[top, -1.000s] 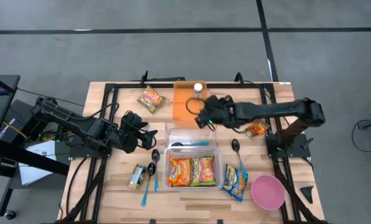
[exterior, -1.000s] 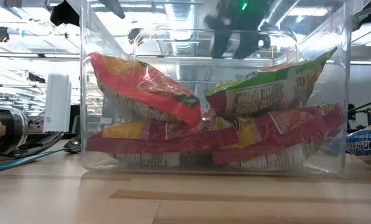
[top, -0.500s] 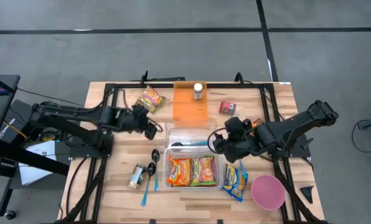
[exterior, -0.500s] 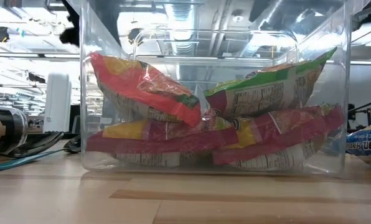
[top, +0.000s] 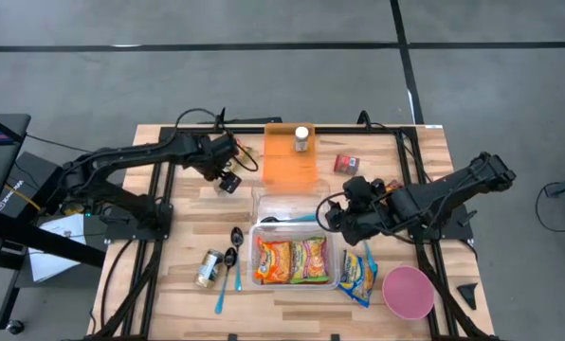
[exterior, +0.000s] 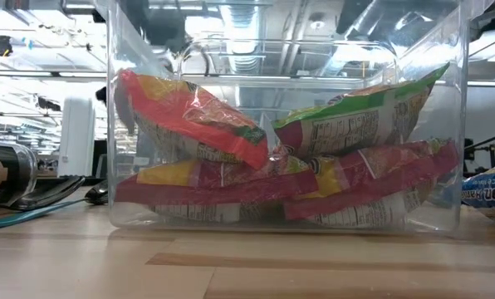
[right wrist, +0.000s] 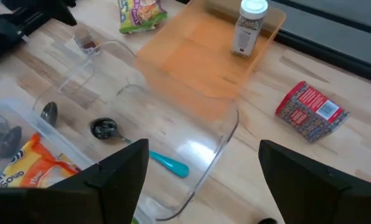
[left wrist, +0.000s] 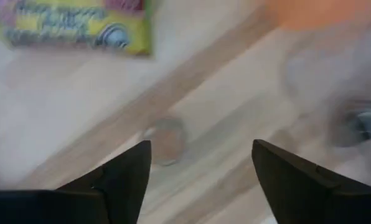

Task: Pick & Place Food Item
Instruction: Put the brown seasoning bottle into the orange transparent bin

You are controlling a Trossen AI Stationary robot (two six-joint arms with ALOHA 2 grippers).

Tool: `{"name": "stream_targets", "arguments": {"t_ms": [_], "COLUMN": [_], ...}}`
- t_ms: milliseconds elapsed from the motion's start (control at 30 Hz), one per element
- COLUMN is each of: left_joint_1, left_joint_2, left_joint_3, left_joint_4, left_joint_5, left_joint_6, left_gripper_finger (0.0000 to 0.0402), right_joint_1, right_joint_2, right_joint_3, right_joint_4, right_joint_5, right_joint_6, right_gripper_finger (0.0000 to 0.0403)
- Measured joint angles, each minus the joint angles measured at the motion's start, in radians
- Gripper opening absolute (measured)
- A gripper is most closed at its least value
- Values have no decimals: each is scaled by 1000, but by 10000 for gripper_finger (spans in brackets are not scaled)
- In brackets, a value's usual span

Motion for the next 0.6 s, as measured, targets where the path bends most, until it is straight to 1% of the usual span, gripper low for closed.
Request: {"name": "stream_targets", "arguments": {"t_ms": [133, 267, 367, 467, 600], "left_joint_1": [54, 66, 60, 54, 55], "left_joint_2": [64, 106, 129, 149, 149], "left_joint_3": [0, 0, 0, 0, -51], "left_joint_4": [-6, 6, -2, 2, 49], "left_joint_5": [3, 6, 10, 26, 37], "left_joint_6": [60, 75, 79, 88, 76], "left_gripper_finger": [307, 343, 361, 366, 358], "right_joint_1": [-28, -56, -68, -79, -85], "right_joint_2": [-13, -41, -56, -69, -75], "right_joint_3": [0, 1, 1, 0, 0], "right_joint_4": [13, 33, 43, 38, 37], "right_joint_5": [-2, -7, -6, -9, -9], "right_joint_6": [-46, -88, -106, -130, -132], "right_gripper_finger": [299, 299, 299, 299, 299]}}
